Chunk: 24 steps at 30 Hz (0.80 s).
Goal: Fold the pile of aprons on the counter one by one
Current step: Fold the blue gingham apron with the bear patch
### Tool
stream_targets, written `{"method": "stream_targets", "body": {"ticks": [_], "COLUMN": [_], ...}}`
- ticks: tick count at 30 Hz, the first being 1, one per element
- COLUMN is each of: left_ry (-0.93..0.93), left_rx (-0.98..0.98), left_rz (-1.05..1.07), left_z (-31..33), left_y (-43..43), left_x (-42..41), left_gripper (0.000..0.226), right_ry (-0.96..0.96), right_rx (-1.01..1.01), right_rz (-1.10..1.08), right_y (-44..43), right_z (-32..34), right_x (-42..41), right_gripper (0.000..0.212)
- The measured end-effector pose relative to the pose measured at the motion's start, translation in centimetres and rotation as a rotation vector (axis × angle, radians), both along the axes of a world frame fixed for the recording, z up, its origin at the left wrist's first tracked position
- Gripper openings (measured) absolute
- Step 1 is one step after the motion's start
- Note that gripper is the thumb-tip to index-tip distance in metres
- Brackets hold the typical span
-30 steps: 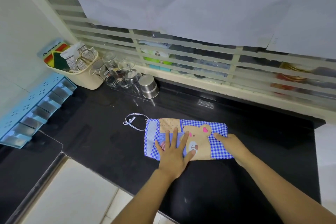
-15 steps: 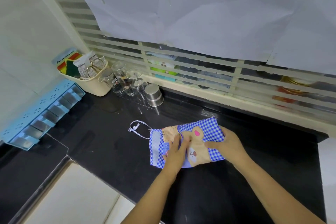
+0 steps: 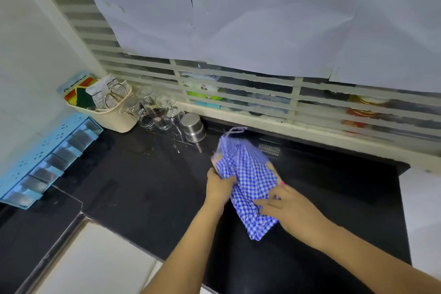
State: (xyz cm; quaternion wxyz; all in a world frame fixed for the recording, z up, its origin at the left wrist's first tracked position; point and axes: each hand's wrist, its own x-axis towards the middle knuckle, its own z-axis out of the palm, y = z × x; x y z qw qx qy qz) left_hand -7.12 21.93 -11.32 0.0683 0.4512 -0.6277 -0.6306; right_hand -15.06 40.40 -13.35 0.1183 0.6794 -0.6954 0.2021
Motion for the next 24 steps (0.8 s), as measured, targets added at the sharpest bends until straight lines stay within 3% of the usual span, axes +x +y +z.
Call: {"method": "stream_targets", "body": {"ticks": [2,4,7,9,13,15,18,19,21,24], "left_ry": [-0.303,-0.302,-0.084,-0.059,0.063,0.084,0.121,0.123,0.097,0.084], "left_rx": [-0.512,-0.921,-0.974,-0.894,-0.888,-0.862,-0.638,-0.553,-0.415,-0.386], "left_rz": [-0.377,-0.825,-1.210,-1.201,-1.077,-1.028,-0.842,-0.787,-0.702,-0.672], "left_z": [-2.6,-4.4,-6.0,-7.0,-7.9,-9.1,-9.4,-9.1,-8.8,-8.5], "left_y": [0.8,1.8,3.4,3.6,3.7,3.4,3.8,4.0,4.1,4.1], "left_x": [2.3,5.0,7.9,8.7,9.0,9.3,9.2,9.0,8.8,8.6], "left_gripper": [0.082,0.084,0.092,0.096,0.090,0.077,0.049,0.046,0.050,0.050], "right_ry": [-0.049,-0.142,-0.315,-0.406,-0.583,-0.698,-0.884,-0.944,-1.034,-1.086], "right_rx": [0.072,0.095,0.129,0.190,0.259,0.342,0.327,0.287,0.291,0.355], "right_rz": [-0.007,-0.025,-0.066,-0.063,-0.061,-0.069,-0.066,-0.087,-0.174,-0.260], "right_y": [0.7,1.3,1.8,2.2,2.2,2.0,2.0,2.1,2.8,3.8], "right_z": [-2.4,-3.5,-4.8,-4.9,-4.0,-3.8,-3.2,-2.9,-2.8,-3.7], "right_x": [0.8,1.5,2.1,2.5,3.1,3.2,2.7,2.3,1.4,0.2], "right_gripper": [0.026,0.019,0.038,0.049,0.037,0.038,0.033,0.036,0.064,0.090]}}
